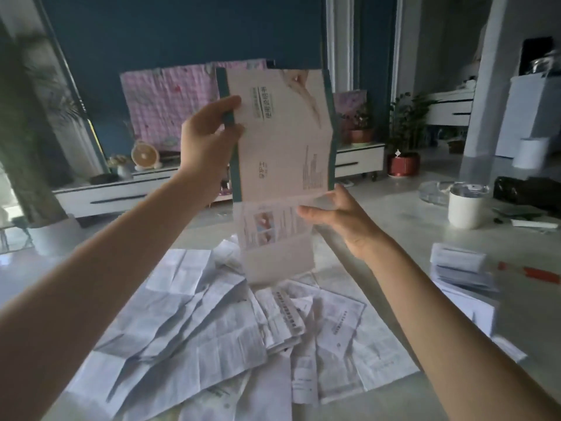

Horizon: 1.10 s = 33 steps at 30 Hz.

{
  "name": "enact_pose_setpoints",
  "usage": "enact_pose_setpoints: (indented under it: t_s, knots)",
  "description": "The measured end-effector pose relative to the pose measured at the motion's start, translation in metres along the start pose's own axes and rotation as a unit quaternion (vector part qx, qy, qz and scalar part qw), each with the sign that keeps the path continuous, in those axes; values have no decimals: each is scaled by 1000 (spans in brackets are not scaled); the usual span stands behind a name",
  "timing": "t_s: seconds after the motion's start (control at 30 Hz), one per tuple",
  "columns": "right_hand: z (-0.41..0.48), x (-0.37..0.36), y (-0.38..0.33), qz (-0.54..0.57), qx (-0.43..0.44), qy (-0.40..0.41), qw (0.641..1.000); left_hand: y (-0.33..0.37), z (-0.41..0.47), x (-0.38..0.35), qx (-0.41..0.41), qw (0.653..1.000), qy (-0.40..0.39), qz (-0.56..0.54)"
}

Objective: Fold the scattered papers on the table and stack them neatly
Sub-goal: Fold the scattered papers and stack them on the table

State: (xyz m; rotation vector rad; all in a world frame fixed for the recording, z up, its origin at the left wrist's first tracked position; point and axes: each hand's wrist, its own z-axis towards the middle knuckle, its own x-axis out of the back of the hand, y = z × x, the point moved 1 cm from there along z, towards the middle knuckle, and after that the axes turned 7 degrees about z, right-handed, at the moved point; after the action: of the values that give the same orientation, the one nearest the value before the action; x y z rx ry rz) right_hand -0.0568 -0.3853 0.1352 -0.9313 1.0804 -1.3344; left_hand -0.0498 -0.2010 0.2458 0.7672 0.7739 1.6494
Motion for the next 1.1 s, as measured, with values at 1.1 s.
enact_pose_setpoints:
  t_s: [1.1]
  knots:
    - [-40, -53, -74, 49, -13, 22, 999, -20, -40, 104, 237, 883, -390, -112]
